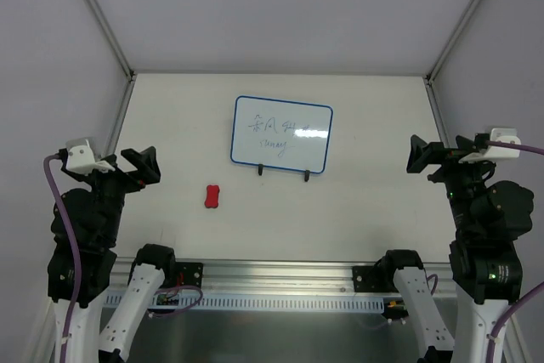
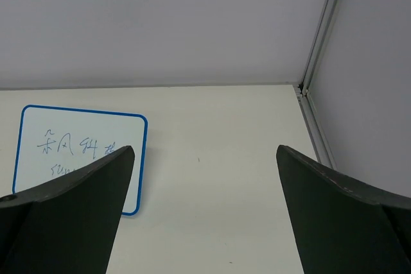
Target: Erase the whiteboard
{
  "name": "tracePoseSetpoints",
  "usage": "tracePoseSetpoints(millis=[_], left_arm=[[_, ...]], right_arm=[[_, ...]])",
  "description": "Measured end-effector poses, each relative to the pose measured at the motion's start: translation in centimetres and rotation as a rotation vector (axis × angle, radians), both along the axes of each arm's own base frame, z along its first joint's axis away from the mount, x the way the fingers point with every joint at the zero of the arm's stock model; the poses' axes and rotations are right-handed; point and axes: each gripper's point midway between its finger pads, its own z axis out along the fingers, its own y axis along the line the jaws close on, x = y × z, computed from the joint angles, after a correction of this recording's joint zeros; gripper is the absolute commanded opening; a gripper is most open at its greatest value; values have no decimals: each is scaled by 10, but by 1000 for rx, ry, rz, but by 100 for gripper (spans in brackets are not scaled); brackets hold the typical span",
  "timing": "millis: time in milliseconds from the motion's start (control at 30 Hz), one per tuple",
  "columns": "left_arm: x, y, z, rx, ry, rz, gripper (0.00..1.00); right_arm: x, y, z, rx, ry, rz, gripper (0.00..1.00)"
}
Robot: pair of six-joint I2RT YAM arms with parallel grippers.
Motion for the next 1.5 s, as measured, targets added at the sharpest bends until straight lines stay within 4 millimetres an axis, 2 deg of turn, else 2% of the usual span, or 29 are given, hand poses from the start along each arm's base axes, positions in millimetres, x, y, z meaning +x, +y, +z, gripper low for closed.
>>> tracePoseSetpoints(millis=[233,367,467,633,767,833,867,967,1233,1500], left_arm=[[18,-10,-23,-51,108,-23,99],[32,-19,-53,-86,237,-33,99],[47,-25,-83,-120,370,-25,99],[67,-42,-150,-192,646,-15,98],[73,-56,-199,-189,842,21,88],[74,-73,-216,-131,914,-5,84],[75,-81,-227,-98,955,-15,77],[73,-92,-258,-28,1066,-19,76],[65,-97,-305,-6,1146,-30,70],[55,-119,-326,12,1146,-143,60]], right_arm=[[4,0,-17,16,42,-4,99],[9,6,-36,35,90,24,99],[13,9,-48,61,122,33,99],[20,12,-78,96,203,36,99],[24,15,-95,96,271,42,99],[27,17,-105,96,304,51,99],[28,18,-114,97,331,56,99],[31,22,-129,100,382,76,99],[34,38,-156,116,473,159,99],[32,46,-164,125,495,202,99]])
